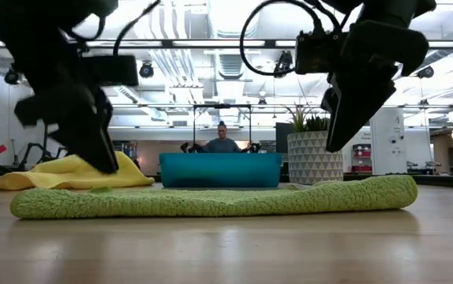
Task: Fold microfiber towels
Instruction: Fold the green microfiber cloth
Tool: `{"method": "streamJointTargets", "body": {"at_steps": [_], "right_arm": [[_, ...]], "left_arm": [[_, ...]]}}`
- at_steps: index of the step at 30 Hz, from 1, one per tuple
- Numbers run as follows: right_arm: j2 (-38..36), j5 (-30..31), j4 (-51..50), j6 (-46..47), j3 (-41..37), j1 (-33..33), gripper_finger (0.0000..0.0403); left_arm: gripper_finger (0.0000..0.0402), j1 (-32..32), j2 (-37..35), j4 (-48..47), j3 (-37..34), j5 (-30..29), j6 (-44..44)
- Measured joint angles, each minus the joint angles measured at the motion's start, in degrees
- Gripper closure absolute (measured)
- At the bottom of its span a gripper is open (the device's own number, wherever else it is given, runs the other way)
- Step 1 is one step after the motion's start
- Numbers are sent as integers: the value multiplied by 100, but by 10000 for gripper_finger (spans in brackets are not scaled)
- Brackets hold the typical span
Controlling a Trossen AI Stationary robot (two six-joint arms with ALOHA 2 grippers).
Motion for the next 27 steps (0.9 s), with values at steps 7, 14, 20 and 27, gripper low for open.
{"method": "streamJointTargets", "body": {"at_steps": [7,14,20,27], "right_arm": [[-143,3,-580,887,-2,94,206],[-319,-5,-710,873,-4,685,195],[-313,65,-613,1856,-35,929,195],[-357,65,-516,2683,-354,934,195]], "left_arm": [[279,-112,-380,95,233,0,23],[279,-498,-391,417,417,329,-35],[279,-791,-332,775,756,444,-304],[279,-1010,76,861,1013,454,-278]]}}
